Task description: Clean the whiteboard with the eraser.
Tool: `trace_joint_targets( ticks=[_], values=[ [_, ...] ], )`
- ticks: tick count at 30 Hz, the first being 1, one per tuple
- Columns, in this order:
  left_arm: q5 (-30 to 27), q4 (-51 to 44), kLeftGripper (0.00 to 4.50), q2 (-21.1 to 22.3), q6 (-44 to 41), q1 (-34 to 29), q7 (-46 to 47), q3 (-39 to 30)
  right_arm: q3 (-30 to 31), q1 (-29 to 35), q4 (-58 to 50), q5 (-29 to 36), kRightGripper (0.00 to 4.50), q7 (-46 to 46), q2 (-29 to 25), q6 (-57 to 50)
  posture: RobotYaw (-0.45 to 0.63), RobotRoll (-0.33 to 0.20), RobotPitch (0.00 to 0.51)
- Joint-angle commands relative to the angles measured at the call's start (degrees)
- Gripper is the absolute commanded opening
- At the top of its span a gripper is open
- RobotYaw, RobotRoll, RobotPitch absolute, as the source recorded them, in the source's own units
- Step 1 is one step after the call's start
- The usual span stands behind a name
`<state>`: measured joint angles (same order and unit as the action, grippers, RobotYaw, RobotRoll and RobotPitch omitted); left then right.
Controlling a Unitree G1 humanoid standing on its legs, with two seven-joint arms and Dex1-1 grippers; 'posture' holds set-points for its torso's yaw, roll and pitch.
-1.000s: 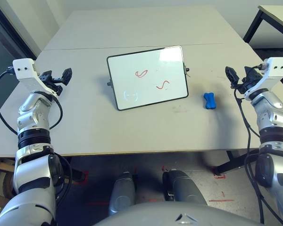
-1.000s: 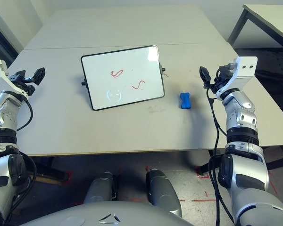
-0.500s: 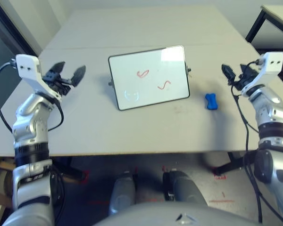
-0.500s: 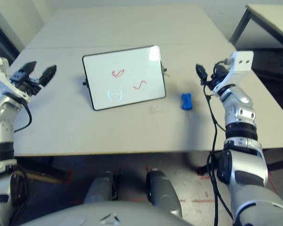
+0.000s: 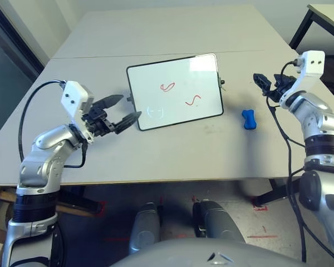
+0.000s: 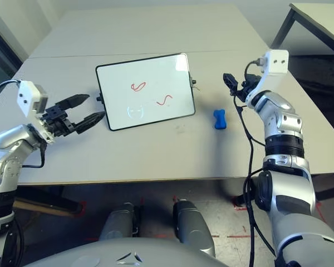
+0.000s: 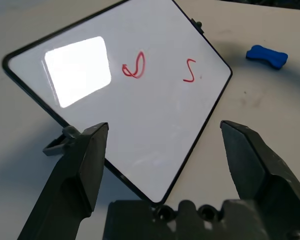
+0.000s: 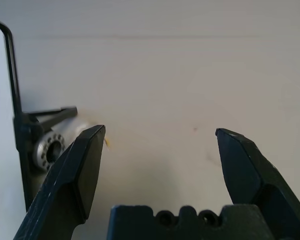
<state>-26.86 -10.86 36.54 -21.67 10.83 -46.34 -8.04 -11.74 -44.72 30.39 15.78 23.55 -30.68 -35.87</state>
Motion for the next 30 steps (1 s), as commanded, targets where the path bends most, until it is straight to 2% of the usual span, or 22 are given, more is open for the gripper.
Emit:
trace_joint_targets(
  ticks=[1, 6, 13, 18, 30],
  values=[
    [2.13, 0.67, 4.5, -0.28, 1.84, -0.17, -0.44, 1.84, 2.64, -2.02, -4.44, -1.03, 4.48, -1.55, -1.46, -12.76, -0.06, 0.0, 0.08],
    [2.68, 1.11, 4.5, -1.08, 2.3, 0.16, -0.11, 2.88, 8.96, -5.06, -9.62, -2.56, 4.48, -1.82, -4.42, -33.24, -0.07, 0.0, 0.08],
    [3.47, 0.77, 4.5, -2.11, 2.57, -0.27, 0.31, 3.88, 6.75, -6.63, -14.34, -2.62, 4.48, -6.02, -2.11, -48.77, -0.07, 0.0, 0.095],
    [4.05, 0.86, 4.5, -2.8, 3.01, -0.85, 0.56, 4.44, 4.84, -5.7, -16.05, -3.55, 4.48, -8.82, 0.16, -53.38, -0.07, 0.0, 0.101],
    [4.39, 0.35, 4.5, -3.79, 3.14, -2.1, 1.41, 4.48, 3.58, -2.84, -15.48, -4.04, 4.48, -11.05, 3.78, -53.41, -0.04, 0.0, 0.101]
  ],
)
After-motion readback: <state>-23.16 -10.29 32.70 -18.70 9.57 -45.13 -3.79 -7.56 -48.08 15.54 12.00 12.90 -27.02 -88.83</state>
